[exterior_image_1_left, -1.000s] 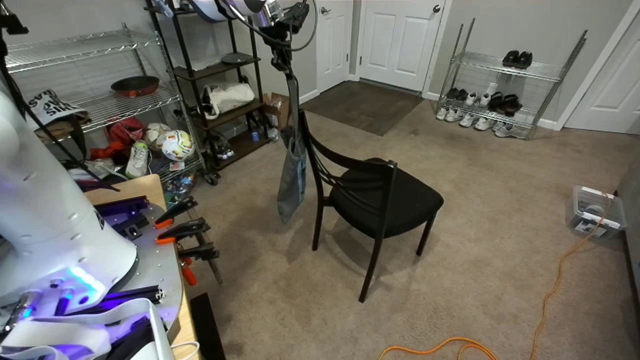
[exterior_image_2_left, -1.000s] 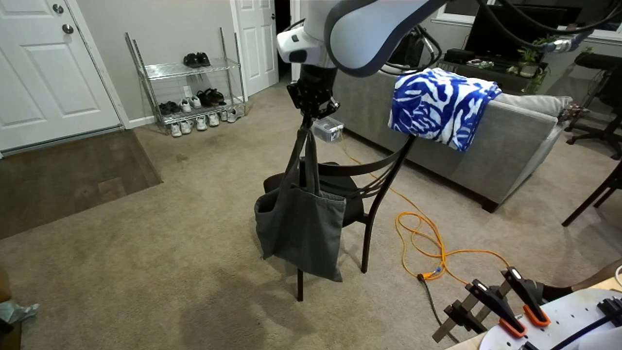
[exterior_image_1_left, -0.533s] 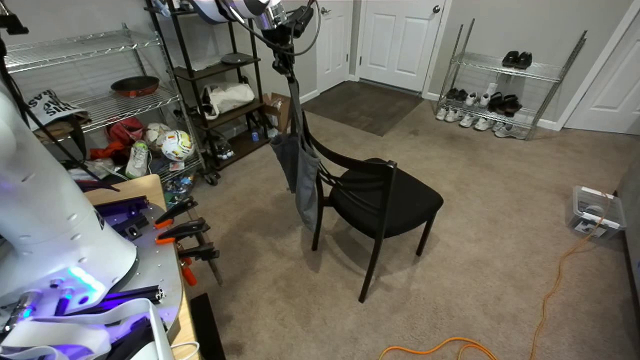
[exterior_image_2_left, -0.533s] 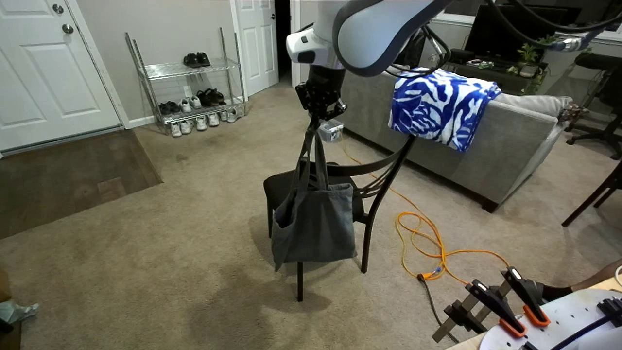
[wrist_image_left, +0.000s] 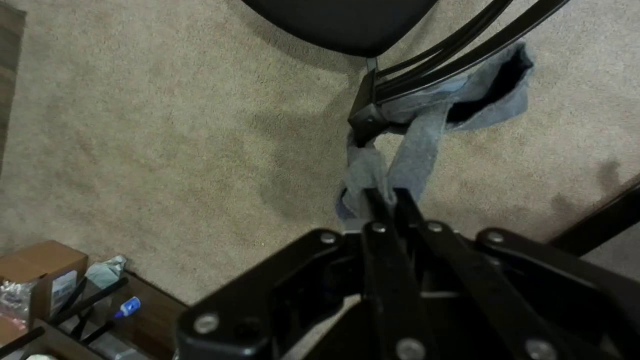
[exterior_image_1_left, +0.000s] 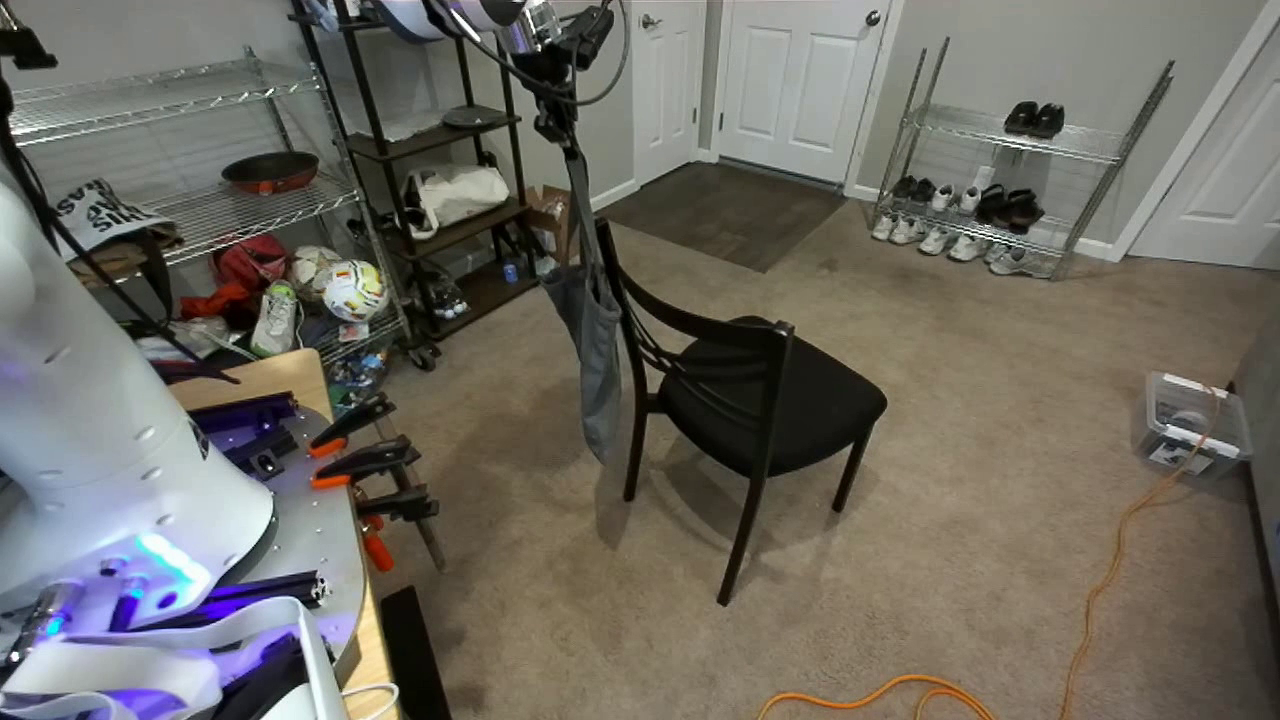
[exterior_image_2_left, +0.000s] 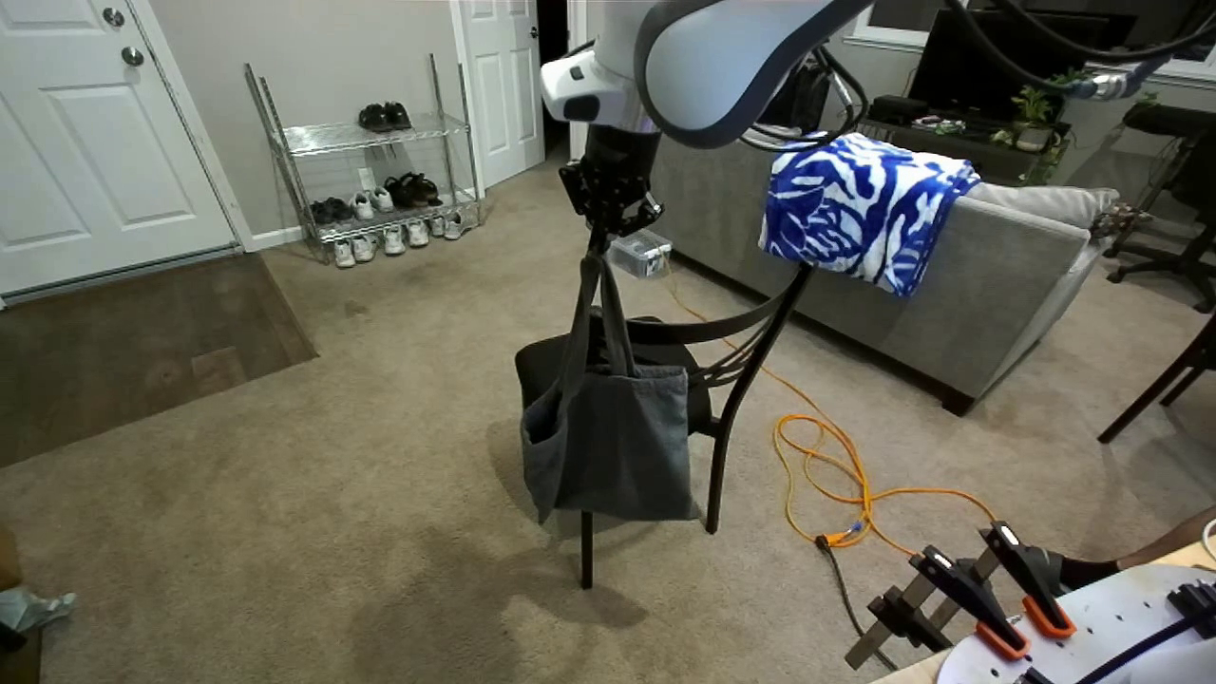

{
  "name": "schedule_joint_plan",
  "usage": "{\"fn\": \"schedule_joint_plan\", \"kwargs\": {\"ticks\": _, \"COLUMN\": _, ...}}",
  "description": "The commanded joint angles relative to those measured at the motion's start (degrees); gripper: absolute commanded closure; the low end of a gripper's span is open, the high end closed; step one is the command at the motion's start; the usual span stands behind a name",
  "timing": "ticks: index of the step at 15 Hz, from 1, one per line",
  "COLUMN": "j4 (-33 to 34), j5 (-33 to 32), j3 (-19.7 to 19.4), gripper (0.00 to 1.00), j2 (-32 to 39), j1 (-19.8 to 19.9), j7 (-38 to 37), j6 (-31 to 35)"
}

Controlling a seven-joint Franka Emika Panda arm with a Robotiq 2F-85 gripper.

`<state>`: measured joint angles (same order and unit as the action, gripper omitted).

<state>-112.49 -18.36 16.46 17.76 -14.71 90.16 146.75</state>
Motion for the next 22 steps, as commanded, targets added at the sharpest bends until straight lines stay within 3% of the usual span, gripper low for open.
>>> {"fn": "schedule_joint_plan", "kwargs": {"ticks": 1, "j4": 1.0, "j5": 1.7, "j3": 0.4, "gripper": 0.98, "j2": -0.5, "j1": 0.5, "j7": -0.3, "j6": -0.3}}
{"fn": "schedule_joint_plan", "kwargs": {"ticks": 17, "j4": -1.3, "j5": 15.8, "j3": -0.2, "gripper": 0.98, "j2": -1.6, "j1": 8.9, "j7": 1.7, "j6": 2.6}}
{"fn": "schedule_joint_plan", "kwargs": {"ticks": 22, "j4": -0.6, "j5": 15.8, "j3": -0.1, "gripper": 0.98, "j2": -0.7, "j1": 8.5, "j7": 1.2, "j6": 1.5}}
